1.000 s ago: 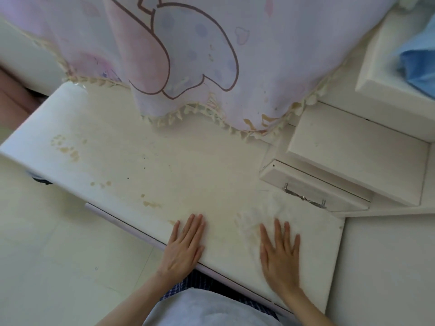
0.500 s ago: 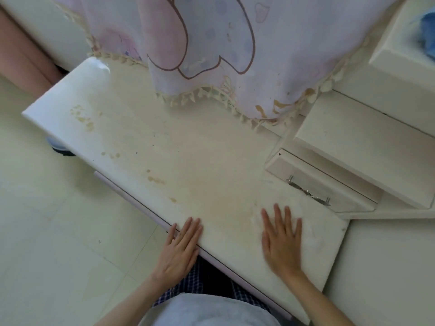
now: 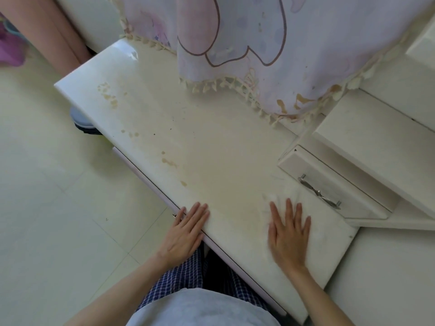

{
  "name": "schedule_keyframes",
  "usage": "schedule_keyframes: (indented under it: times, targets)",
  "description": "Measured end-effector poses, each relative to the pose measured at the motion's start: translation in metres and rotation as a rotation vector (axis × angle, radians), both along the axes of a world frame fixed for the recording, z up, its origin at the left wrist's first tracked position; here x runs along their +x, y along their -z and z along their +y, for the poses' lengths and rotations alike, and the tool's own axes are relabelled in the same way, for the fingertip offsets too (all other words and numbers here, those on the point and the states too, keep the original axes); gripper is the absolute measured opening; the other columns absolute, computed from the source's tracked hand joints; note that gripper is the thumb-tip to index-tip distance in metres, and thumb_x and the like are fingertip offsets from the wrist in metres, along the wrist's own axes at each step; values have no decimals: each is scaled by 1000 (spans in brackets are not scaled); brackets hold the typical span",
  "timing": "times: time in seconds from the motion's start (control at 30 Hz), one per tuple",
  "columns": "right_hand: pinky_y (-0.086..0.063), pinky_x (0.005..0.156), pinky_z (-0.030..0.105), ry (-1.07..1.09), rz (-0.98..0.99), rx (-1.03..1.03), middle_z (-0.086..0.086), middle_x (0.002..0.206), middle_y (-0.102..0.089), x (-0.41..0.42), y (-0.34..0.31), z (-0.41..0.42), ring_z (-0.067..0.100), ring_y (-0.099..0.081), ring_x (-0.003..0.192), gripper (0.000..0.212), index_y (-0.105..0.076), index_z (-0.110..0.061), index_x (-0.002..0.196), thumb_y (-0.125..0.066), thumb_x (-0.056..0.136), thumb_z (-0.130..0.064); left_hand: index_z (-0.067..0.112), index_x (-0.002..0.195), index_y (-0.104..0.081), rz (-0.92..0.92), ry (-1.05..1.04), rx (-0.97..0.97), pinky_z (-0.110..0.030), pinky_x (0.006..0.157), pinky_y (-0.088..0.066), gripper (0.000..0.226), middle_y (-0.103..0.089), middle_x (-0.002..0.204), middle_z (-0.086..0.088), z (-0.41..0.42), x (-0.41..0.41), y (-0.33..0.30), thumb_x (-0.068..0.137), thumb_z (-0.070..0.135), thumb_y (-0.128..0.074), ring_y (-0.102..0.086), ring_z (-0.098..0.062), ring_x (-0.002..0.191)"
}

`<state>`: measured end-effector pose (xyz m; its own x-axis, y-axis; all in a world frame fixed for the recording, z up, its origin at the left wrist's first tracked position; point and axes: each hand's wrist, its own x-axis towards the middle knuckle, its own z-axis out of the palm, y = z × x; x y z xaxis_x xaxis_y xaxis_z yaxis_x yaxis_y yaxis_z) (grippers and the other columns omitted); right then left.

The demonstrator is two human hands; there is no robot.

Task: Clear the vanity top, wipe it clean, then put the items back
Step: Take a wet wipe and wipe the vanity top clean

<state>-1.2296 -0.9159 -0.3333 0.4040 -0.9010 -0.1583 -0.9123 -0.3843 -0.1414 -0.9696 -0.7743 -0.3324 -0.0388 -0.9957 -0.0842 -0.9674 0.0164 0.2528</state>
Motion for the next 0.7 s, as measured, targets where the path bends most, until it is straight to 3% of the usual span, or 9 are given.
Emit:
schedule_keyframes:
  times: [0.1,0.23,0.37,0.7]
  targets:
    - [-13,111,58,51,-19,16,17,153,-24,9,1,15,39,-15,141,54,-27,-27,146,-9,97,-42,4,143,-31,-3,-57,-16,-47,113,-17,53,-26,152,-14,0,11,-3,97,30,-29,-19,-27,141]
    - [-14,109,60,-40,-40,0,22,151,-26,44,0,33,41,-19,139,56,-29,-25,145,-29,91,-36,3,143,-29,-32,-129,-16,-47,114,-14,53,-27,151,-14,1,42,-9,99,31,-24,-19,-29,141]
    - [-16,109,58,-166,-60,13,20,151,-26,94,-3,39,38,-19,140,54,-29,-24,146,-27,94,-38,3,143,-29,-78,-176,33,-43,116,-5,55,-26,151,-13,4,76,-10,100,35,-17,-13,-25,143]
    - [-16,110,55,-266,-73,55,14,153,-26,242,-3,30,35,-23,140,56,-32,-20,145,-30,92,-37,6,145,-27,-93,-83,88,-48,114,-10,54,-26,152,-11,1,166,-9,101,35,-16,-16,-24,142]
